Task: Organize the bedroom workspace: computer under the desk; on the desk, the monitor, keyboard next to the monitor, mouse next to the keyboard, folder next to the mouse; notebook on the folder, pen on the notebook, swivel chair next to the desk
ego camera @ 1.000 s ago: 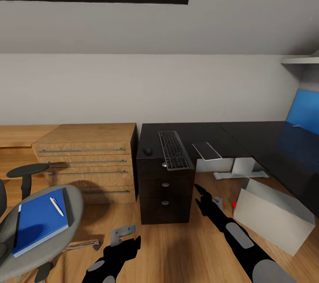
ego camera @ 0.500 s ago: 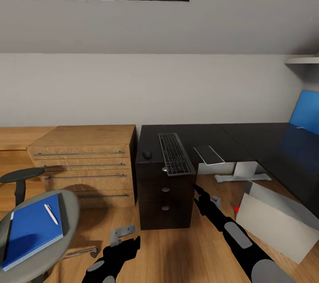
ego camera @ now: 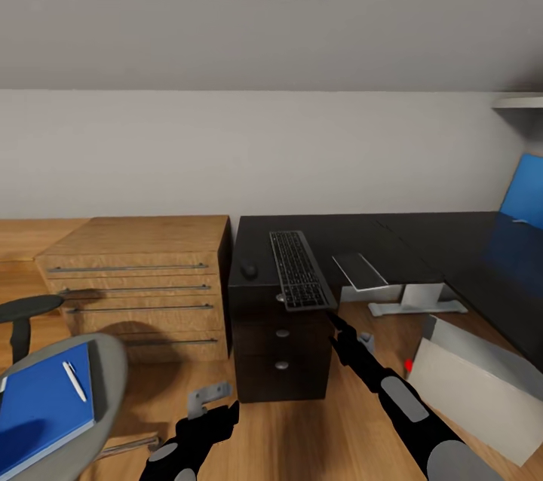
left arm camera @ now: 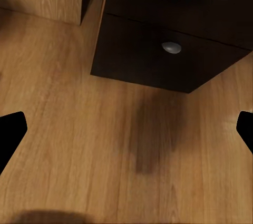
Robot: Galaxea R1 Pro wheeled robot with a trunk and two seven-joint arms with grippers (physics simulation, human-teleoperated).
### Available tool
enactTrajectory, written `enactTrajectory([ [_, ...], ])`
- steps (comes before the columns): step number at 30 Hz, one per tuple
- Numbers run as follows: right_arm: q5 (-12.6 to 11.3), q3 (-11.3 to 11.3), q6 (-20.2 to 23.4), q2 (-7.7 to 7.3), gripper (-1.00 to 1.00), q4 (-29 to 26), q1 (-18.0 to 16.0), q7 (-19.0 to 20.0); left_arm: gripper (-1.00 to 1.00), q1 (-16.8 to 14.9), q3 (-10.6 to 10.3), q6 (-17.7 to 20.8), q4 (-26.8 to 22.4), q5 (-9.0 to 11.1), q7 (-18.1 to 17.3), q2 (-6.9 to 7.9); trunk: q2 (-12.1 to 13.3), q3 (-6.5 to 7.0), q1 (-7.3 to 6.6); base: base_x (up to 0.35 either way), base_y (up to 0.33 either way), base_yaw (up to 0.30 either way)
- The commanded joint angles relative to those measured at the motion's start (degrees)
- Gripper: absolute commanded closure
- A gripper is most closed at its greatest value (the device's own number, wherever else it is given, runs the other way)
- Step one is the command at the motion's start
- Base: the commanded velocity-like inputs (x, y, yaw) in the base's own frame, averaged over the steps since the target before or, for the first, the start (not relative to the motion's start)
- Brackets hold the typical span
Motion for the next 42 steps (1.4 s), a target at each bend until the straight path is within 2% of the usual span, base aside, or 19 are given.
enactTrajectory([
  [1,-0.6,0.3,0.12,-0.06,-1.0,0.03,-0.04,0.11,-1.0,-0.05,-0.06,0.08,-0.06,0.53,0.56,0.01,-0.03,-0.06,0.01,0.105,0.0,0.0],
  [4,-0.6,0.3,0.12,-0.03,-1.0,0.04,-0.04,0.11,-1.0,-0.05,-0.06,0.08,-0.04,0.49,0.69,0.01,-0.03,-0.06,0.01,0.054,0.0,0.0],
  [11,-0.6,0.32,0.1,-0.02,-1.0,0.05,-0.08,0.11,-1.0,-0.05,-0.06,0.08,-0.05,0.48,0.84,0.01,2.78,1.2,-1.53,0.013,0.0,0.0],
  [30,-0.6,0.29,0.12,-0.02,-1.0,0.23,-0.03,-0.06,-1.0,-0.05,-0.06,-0.1,-0.08,0.37,0.51,0.18,2.78,1.2,-1.53,0.051,0.04,0.0],
  [42,-0.6,0.14,0.12,-0.1,-1.0,0.23,-0.04,-0.15,-1.0,-0.05,-0.06,-0.1,-0.08,0.39,0.37,0.18,2.78,1.2,-1.53,0.143,0.059,0.0],
])
